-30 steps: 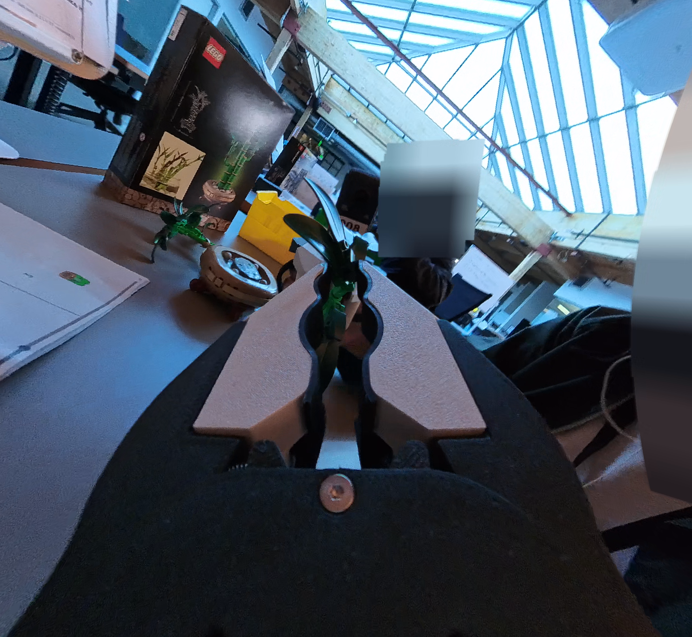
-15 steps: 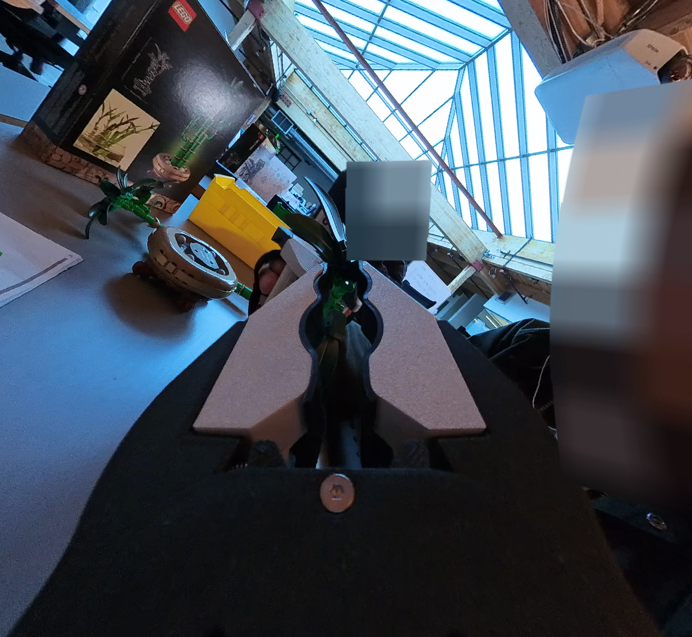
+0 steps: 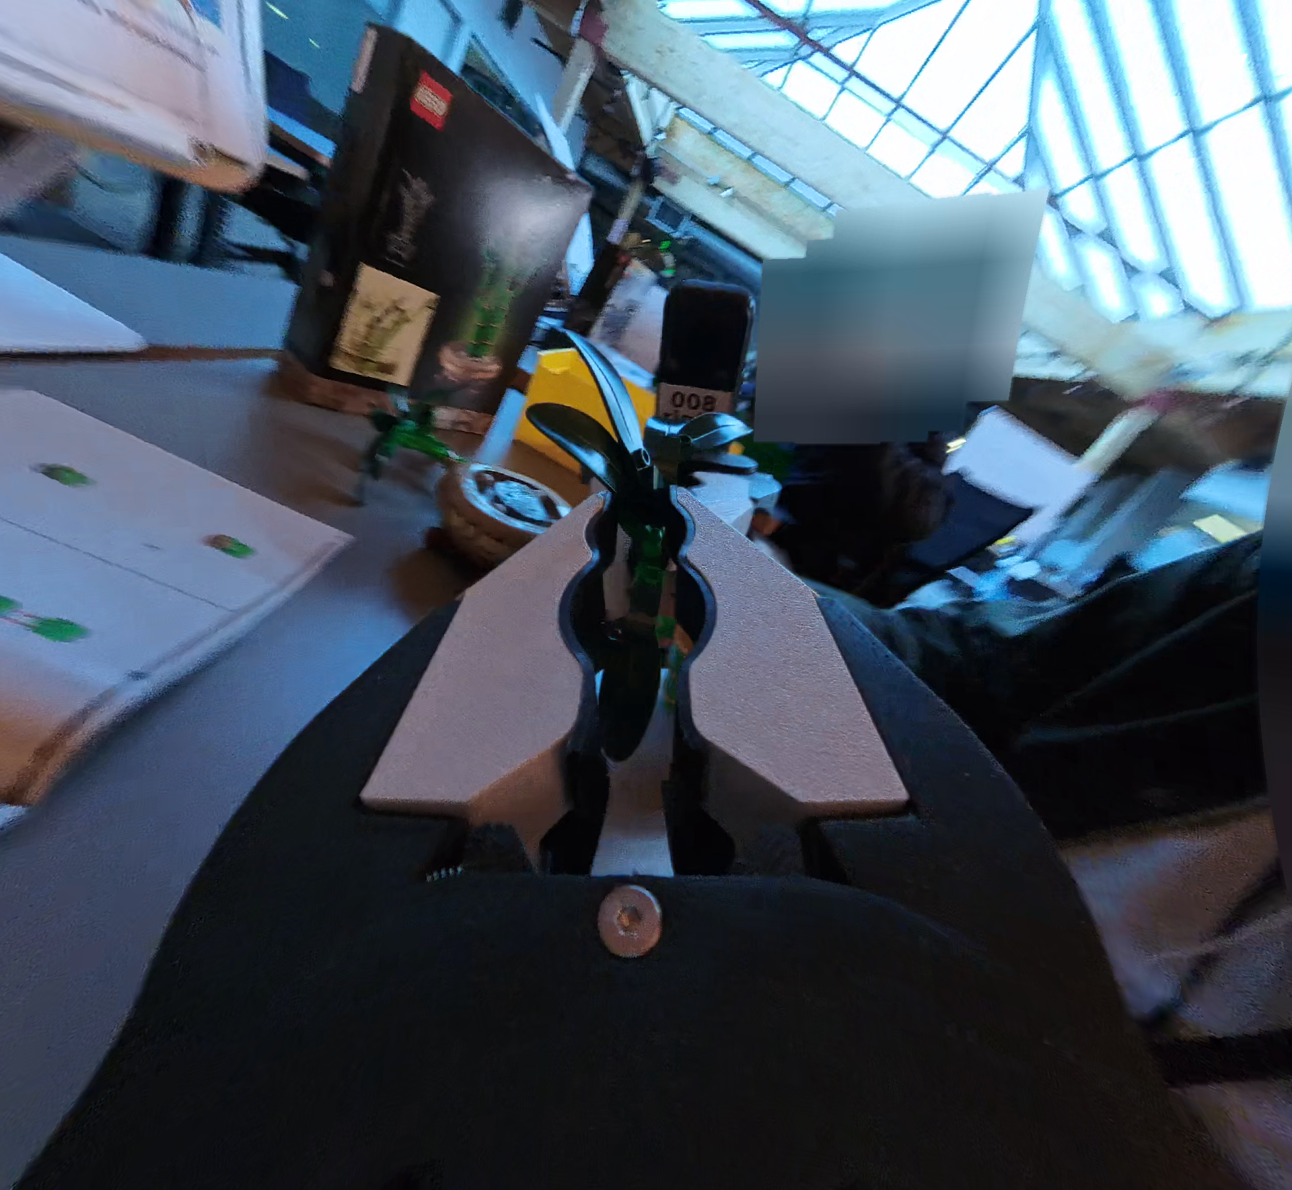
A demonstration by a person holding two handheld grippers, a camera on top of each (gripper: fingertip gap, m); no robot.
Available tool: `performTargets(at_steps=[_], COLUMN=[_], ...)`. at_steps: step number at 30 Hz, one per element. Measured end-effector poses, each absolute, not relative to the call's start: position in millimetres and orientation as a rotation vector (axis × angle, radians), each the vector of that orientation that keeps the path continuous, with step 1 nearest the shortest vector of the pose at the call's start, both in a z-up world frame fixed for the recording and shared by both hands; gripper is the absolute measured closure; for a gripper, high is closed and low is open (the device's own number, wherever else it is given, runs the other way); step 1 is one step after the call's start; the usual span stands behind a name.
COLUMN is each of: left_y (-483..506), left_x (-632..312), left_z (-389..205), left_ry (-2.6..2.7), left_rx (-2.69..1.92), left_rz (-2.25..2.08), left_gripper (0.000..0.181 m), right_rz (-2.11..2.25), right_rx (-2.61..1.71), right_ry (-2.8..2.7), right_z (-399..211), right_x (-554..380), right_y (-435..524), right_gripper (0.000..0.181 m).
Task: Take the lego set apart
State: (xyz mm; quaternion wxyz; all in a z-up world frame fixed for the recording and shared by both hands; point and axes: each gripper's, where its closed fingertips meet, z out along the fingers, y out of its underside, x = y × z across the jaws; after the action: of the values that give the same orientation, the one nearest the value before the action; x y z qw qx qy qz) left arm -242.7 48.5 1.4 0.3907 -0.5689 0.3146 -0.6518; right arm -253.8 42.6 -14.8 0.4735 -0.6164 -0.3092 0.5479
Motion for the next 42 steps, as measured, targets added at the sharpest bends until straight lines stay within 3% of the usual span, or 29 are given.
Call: performTargets(at_steps=[3,13,19,23,42], left_y=[48.3,52.9,40.9,37.3,39.7], left_x=[-242.4,-258.6,-244.3,-242.4,-242.3], left_z=[1.9,6.7,-9.2,-8.5,-1.2], left_ry=[0.868,0.752,0.876,0.884,0.775], left_rx=[-1.407,-1.470,-1.530,-1.520,-1.485], left_rz=[-1.459,-1.712,-1.683,-1.727,-1.869], left_gripper=[0.170,0.153,0.157,0.170,0.171], right_rz=[1.426,1.484,1.470,1.440,1.428], right_rx=[-1.523,-1.505,-1.538,-1.553,-1.478], right_ry=[-0.713,-0.742,-0.758,-0.788,-0.757], right_z=[-14.7,-11.9,-18.5,-22.9,-13.9], right_x=[-253.4,-247.9,-250.3,-253.4,-253.2], right_y=[42.5,37.5,37.7,36.6,38.7], right_gripper=[0.176,0.176,0.176,0.176,0.175])
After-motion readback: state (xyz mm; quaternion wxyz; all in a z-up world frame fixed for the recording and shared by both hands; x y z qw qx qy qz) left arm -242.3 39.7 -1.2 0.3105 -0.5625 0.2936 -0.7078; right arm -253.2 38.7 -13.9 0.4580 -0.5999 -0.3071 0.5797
